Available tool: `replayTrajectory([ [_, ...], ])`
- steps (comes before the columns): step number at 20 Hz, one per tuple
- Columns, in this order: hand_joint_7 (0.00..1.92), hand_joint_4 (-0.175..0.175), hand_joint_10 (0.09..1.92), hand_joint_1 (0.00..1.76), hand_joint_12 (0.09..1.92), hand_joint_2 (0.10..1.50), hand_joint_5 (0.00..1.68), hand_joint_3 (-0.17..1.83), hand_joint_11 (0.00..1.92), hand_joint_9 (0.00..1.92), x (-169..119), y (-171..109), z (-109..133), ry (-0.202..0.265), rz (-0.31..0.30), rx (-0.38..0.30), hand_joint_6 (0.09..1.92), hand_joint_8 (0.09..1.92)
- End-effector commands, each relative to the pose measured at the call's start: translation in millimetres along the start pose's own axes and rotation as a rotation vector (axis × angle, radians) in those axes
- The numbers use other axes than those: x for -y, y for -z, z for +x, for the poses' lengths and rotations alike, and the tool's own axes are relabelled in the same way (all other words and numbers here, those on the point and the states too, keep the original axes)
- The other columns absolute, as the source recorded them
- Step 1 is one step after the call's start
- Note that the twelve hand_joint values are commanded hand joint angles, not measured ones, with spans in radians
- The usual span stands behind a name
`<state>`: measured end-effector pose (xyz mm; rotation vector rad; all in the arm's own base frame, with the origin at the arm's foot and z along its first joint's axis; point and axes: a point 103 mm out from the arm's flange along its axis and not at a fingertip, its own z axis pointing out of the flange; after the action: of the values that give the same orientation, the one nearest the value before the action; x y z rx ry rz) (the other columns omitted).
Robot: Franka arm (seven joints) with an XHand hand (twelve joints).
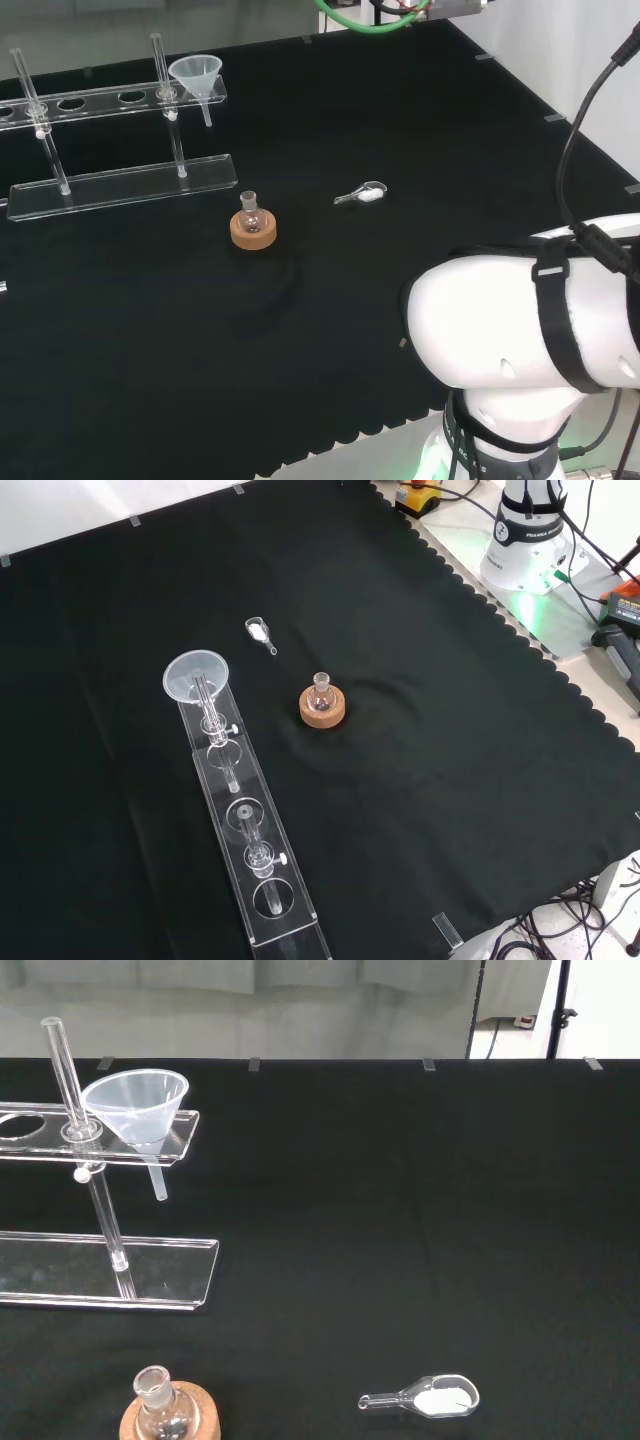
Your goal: Pick up the funnel from the transparent funnel stand.
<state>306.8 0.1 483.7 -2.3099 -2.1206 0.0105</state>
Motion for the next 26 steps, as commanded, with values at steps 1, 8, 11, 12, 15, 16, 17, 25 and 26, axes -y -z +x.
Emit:
replayTrajectory([
  [1, 0.0, -0.046, 0.09, 0.01, 0.85, 0.84, 0.0, 0.28, 0.0, 0.0, -0.7, -0.5, -0.5, 0.0, -0.02, 0.005, 0.09, 0.09],
  [8, 0.0, -0.044, 0.09, 0.0, 0.85, 0.85, 0.0, 0.29, 0.0, 0.0, -5.3, -3.5, 4.8, 0.016, -0.061, -0.011, 0.09, 0.09],
  [11, 0.0, -0.047, 0.09, 0.0, 0.85, 0.85, 0.0, 0.29, 0.0, 0.0, -8.0, -6.8, 8.5, 0.004, -0.146, -0.001, 0.09, 0.09],
  [12, 0.0, -0.049, 0.09, 0.0, 0.85, 0.85, 0.0, 0.29, 0.0, 0.01, -10.2, -10.1, 9.7, 0.0, -0.185, -0.003, 0.09, 0.09],
  [15, 0.0, -0.058, 0.09, 0.0, 0.89, 0.86, 0.01, 0.29, 0.0, 0.03, -18.9, -24.0, 13.6, -0.007, -0.296, 0.003, 0.09, 0.09],
  [16, 0.0, -0.06, 0.1, 0.0, 0.92, 0.86, 0.03, 0.29, 0.0, 0.04, -21.9, -28.8, 15.0, -0.009, -0.331, 0.009, 0.09, 0.09],
  [17, 0.0, -0.062, 0.16, 0.0, 0.94, 0.86, 0.04, 0.29, 0.0, 0.02, -25.3, -33.7, 15.5, -0.012, -0.363, 0.009, 0.09, 0.09],
  [25, 0.04, -0.072, 0.42, 0.03, 1.1, 0.87, 0.1, 0.28, 0.0, 0.0, -61.7, -76.0, 13.0, -0.01, -0.419, -0.044, 0.09, 0.09],
  [26, 0.05, -0.073, 0.43, 0.04, 1.11, 0.88, 0.1, 0.28, 0.0, 0.0, -68.2, -82.5, 13.9, -0.006, -0.41, -0.052, 0.09, 0.09],
])
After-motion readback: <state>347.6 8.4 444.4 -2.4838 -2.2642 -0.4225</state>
